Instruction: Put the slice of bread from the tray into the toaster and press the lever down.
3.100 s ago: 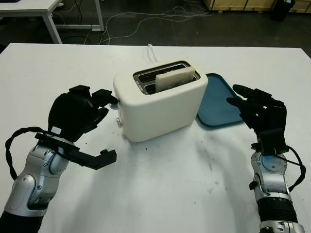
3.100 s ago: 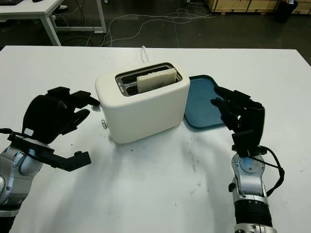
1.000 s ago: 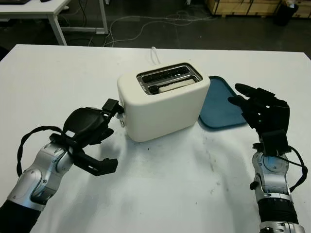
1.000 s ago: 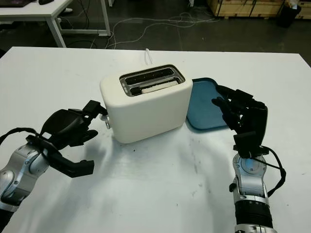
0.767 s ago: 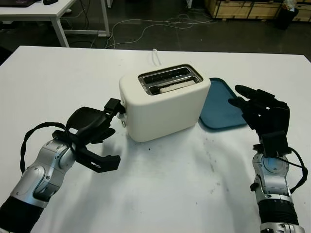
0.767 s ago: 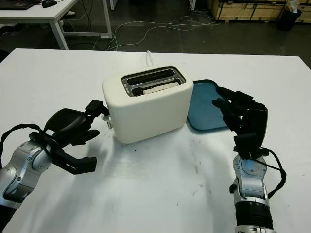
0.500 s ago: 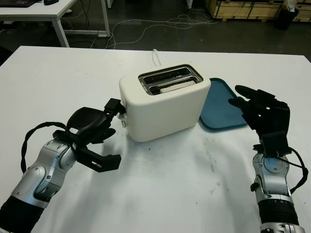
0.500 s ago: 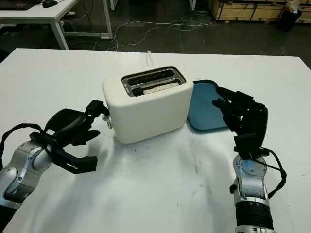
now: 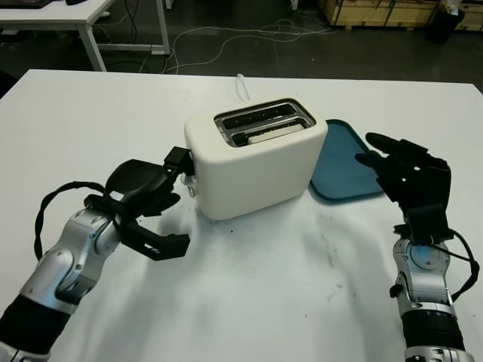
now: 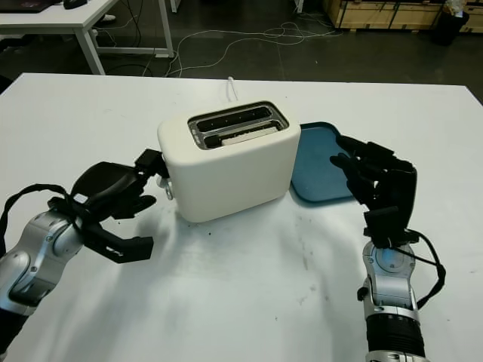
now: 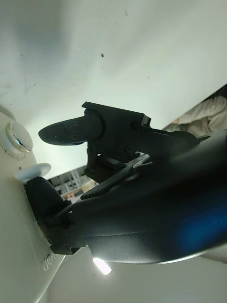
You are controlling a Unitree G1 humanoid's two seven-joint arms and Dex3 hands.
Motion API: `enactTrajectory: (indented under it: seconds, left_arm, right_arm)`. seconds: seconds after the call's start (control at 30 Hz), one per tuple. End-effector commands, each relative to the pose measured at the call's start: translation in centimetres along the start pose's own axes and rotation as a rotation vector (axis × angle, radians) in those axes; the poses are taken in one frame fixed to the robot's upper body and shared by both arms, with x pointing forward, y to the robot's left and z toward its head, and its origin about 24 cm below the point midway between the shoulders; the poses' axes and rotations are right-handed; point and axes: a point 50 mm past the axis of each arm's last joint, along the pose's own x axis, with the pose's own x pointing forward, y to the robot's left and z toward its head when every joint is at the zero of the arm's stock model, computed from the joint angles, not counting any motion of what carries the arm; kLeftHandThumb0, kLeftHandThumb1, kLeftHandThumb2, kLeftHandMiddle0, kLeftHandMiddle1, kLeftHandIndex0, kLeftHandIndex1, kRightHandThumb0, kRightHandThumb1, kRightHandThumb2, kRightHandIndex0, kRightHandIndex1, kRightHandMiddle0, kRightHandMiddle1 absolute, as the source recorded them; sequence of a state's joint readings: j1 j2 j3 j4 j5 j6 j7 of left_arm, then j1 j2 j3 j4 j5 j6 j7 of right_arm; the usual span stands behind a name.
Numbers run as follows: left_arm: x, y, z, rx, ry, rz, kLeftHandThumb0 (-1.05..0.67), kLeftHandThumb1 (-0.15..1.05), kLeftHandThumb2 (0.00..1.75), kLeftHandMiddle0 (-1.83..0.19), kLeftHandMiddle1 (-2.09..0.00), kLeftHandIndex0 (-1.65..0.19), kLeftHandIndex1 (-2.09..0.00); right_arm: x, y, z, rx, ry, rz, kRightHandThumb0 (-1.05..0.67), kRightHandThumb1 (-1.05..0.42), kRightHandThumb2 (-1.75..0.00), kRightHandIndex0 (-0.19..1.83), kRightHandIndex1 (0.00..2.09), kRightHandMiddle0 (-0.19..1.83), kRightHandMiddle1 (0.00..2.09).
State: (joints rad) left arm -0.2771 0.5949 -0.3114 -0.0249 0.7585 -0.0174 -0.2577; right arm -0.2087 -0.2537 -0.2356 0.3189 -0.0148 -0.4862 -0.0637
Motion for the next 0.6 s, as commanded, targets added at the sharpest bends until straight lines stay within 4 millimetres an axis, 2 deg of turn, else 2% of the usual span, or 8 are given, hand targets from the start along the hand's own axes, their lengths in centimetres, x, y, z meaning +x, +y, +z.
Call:
enactTrajectory:
  seconds: [0.0, 0.1, 0.17, 0.4, 0.57]
  left_arm:
    - [-0.34, -8.89, 1.66, -0.039, -0.014, -0.429, -0.32, 0.92, 0.47, -0.85, -0.5, -0.72, -0.41]
    - [-0.63, -9.84, 1.84, -0.036, -0.034, -0.451, -0.31, 0.92, 0.53, -0.95, -0.41, -0.83, -0.3]
    - [-0.63, -9.77, 1.81, -0.086, -0.005, -0.45, -0.31, 0.92, 0.54, -0.93, -0.39, -0.81, -0.27]
    - [-0.54, -9.46, 1.84, -0.064, -0.001, -0.474, -0.32, 0.92, 0.61, -0.9, -0.37, -0.78, -0.22]
    - [-0.61, -9.4, 1.85, -0.096, 0.002, -0.459, -0.32, 0.92, 0.58, -0.89, -0.35, -0.79, -0.2]
  right_arm:
    - [-0.04, -0.54, 0.2, -0.005, -0.005, -0.014, -0.54, -0.92, -0.19, 1.18, 0.16, 1.11, 0.0]
    - [0.05, -0.76, 0.29, -0.018, -0.005, -0.014, -0.55, -0.92, -0.19, 1.17, 0.16, 1.11, 0.0]
    - [0.08, -0.81, 0.28, -0.027, -0.005, -0.014, -0.54, -0.92, -0.19, 1.17, 0.16, 1.11, 0.0]
    - [0.06, -0.72, 0.25, -0.022, -0.003, -0.012, -0.53, -0.92, -0.19, 1.17, 0.16, 1.11, 0.0]
    - [0.1, -0.72, 0.25, -0.02, -0.005, -0.014, -0.54, -0.92, -0.19, 1.17, 0.15, 1.1, 0.0]
